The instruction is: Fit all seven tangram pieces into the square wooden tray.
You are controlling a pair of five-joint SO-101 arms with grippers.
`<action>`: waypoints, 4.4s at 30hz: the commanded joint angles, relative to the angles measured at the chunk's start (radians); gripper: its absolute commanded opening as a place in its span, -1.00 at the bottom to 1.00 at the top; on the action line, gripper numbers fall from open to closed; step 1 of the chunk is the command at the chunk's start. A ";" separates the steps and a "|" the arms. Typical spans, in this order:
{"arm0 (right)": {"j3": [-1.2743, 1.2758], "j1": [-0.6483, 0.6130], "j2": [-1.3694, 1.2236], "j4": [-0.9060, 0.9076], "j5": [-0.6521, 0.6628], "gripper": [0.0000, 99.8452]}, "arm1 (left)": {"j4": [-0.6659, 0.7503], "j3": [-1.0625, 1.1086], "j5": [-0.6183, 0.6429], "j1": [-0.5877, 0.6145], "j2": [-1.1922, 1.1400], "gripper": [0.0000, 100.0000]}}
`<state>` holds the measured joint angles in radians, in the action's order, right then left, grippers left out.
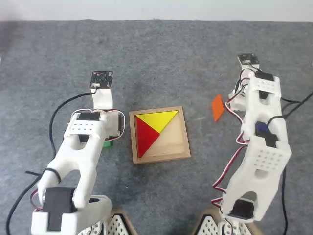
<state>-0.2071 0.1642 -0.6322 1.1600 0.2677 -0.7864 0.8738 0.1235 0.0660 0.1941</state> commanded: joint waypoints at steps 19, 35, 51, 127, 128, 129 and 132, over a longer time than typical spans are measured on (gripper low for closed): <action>-0.023 -0.150 0.108 0.064 -0.063 -0.28 | -0.005 -0.010 -0.014 -0.003 0.006 -0.95; -0.057 0.059 -0.018 0.073 -0.025 -0.46 | -0.003 -0.007 -0.014 -0.002 0.006 -0.95; -0.014 -0.200 0.160 0.133 -0.069 -0.31 | -0.006 -0.010 -0.014 -0.002 0.006 -0.95; -0.012 -0.289 0.005 0.105 -0.117 -0.31 | -0.006 -0.010 -0.014 0.000 0.006 -0.95; -0.012 -0.275 0.004 0.105 -0.112 -0.31 | -0.006 -0.010 -0.014 0.000 0.006 -0.95; -0.012 -0.262 0.004 0.105 -0.110 -0.31 | -0.006 -0.010 -0.014 0.000 0.006 -0.95; -0.014 -0.231 0.002 0.105 -0.110 -0.31 | -0.006 -0.010 -0.014 0.000 0.006 -0.95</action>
<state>-0.2163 -0.1335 -0.6306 1.2597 0.1465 -0.7864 0.8738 0.1235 0.0660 0.1941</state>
